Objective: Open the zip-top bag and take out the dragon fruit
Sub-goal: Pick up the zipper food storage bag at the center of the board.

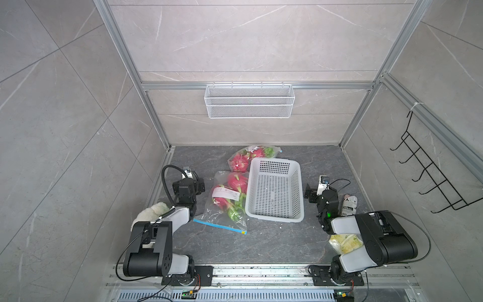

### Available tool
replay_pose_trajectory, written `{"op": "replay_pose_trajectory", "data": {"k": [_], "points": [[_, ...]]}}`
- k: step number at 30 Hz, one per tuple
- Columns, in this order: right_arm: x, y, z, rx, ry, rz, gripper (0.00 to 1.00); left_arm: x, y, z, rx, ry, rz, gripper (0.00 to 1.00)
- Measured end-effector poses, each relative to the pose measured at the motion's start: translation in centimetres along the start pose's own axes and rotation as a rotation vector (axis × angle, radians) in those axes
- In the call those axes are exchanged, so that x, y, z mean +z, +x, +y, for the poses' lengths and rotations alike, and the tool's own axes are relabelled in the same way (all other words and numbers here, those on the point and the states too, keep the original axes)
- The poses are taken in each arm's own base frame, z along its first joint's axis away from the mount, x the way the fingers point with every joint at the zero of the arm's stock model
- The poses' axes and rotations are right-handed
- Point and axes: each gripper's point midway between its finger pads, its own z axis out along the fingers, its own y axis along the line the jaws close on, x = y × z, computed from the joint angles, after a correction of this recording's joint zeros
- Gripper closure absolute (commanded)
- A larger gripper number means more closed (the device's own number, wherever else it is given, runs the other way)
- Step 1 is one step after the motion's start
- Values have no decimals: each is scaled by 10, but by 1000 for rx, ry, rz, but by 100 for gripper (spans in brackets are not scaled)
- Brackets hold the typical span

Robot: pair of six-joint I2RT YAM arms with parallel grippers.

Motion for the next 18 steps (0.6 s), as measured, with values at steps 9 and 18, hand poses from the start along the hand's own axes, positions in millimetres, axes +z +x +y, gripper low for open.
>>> {"op": "replay_pose_trajectory", "data": {"k": [9,18], "points": [[-11,-54,1,4,16,-38,1,-19,-42,-17,-93,46,-1,1],[-20,-149,44,87,-111,52,1,-64,-34,-46,-250,202,142,3]]}}
